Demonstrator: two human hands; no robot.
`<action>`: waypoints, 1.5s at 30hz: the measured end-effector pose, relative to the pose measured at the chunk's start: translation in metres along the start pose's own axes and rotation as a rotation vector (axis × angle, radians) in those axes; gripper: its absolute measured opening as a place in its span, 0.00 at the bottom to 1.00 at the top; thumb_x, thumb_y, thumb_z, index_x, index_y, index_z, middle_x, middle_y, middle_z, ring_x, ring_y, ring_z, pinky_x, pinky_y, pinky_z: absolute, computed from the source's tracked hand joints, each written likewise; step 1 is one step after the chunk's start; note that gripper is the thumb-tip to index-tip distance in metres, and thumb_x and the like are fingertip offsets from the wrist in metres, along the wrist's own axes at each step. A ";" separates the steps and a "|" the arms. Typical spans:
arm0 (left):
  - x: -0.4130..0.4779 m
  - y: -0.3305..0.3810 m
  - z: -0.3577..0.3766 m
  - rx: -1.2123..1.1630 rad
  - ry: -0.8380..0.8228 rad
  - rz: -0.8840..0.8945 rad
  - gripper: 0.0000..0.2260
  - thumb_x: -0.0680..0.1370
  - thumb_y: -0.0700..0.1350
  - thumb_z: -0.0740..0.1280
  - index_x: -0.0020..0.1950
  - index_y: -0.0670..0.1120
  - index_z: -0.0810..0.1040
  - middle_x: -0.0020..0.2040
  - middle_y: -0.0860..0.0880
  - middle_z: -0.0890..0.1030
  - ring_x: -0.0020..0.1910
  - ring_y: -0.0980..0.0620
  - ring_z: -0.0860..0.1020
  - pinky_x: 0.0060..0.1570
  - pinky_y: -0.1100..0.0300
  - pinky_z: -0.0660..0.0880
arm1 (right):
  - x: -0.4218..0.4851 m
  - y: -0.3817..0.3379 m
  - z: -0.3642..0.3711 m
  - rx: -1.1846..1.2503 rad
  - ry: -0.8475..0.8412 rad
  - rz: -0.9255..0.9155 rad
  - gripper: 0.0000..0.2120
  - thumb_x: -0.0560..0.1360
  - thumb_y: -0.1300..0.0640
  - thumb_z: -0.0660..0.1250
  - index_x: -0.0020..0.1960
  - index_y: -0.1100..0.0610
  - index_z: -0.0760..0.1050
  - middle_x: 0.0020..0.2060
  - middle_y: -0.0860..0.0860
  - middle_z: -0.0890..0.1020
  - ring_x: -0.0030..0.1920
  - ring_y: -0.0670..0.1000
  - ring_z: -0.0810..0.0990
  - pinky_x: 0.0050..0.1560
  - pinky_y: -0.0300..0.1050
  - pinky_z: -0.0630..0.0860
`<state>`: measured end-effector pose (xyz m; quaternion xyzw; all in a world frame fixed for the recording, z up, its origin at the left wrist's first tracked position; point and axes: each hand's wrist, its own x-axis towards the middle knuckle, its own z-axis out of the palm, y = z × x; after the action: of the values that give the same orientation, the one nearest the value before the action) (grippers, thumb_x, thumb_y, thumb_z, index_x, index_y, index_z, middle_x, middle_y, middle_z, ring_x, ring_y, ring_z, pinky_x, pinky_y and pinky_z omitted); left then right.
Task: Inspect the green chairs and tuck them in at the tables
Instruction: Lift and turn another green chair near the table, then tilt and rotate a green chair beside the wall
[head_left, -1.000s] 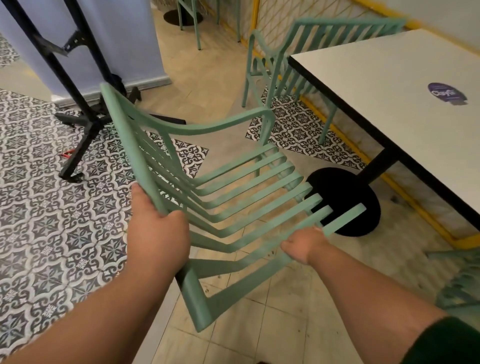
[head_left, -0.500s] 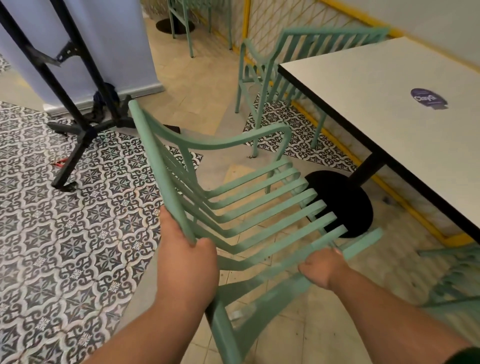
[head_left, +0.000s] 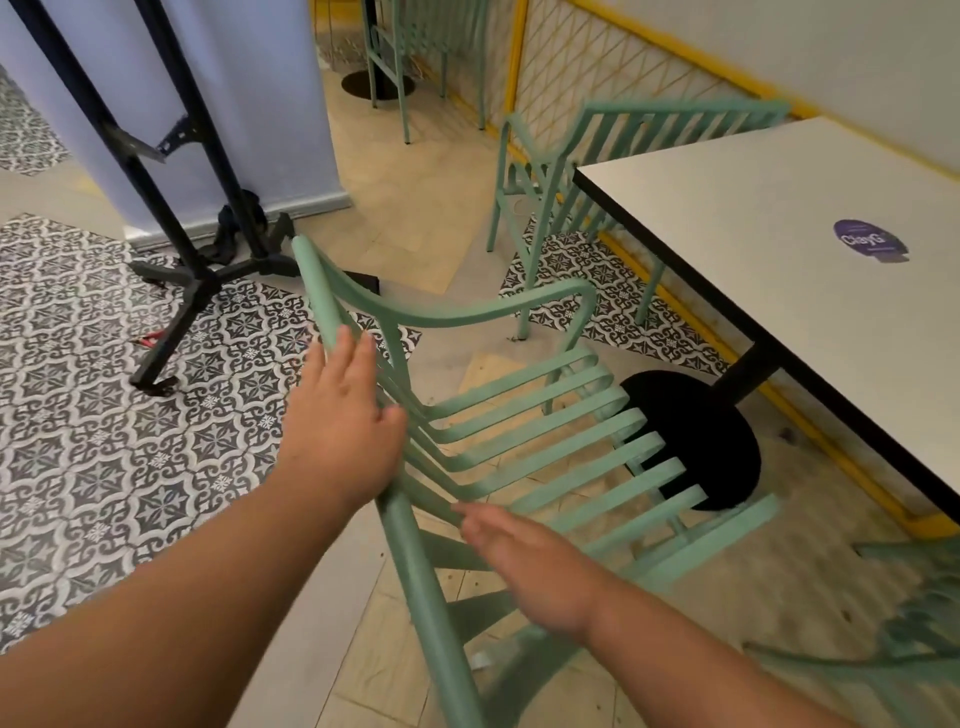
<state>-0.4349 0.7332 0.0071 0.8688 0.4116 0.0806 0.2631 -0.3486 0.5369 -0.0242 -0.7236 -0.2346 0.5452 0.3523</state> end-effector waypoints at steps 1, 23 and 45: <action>0.005 -0.004 0.003 0.060 -0.048 0.031 0.31 0.82 0.48 0.58 0.84 0.48 0.54 0.84 0.48 0.44 0.83 0.43 0.44 0.81 0.45 0.48 | -0.007 -0.010 0.012 0.038 -0.060 -0.028 0.28 0.79 0.31 0.60 0.78 0.33 0.64 0.68 0.32 0.70 0.63 0.35 0.71 0.64 0.39 0.68; 0.023 -0.039 -0.216 0.368 -0.129 0.178 0.34 0.83 0.63 0.52 0.84 0.51 0.44 0.84 0.48 0.43 0.82 0.43 0.45 0.79 0.41 0.49 | -0.042 -0.168 -0.004 -0.834 0.311 0.031 0.35 0.84 0.36 0.54 0.84 0.54 0.56 0.81 0.56 0.63 0.81 0.57 0.60 0.79 0.52 0.59; 0.223 -0.054 -0.325 0.469 -0.273 0.506 0.34 0.83 0.62 0.53 0.84 0.52 0.42 0.84 0.50 0.45 0.83 0.43 0.45 0.80 0.41 0.49 | 0.051 -0.348 -0.013 -0.801 0.769 0.075 0.34 0.83 0.37 0.55 0.84 0.52 0.53 0.82 0.57 0.60 0.83 0.63 0.50 0.82 0.62 0.49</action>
<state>-0.4432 1.0575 0.2375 0.9825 0.1524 -0.0700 0.0814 -0.3059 0.7935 0.2125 -0.9557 -0.2520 0.1223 0.0903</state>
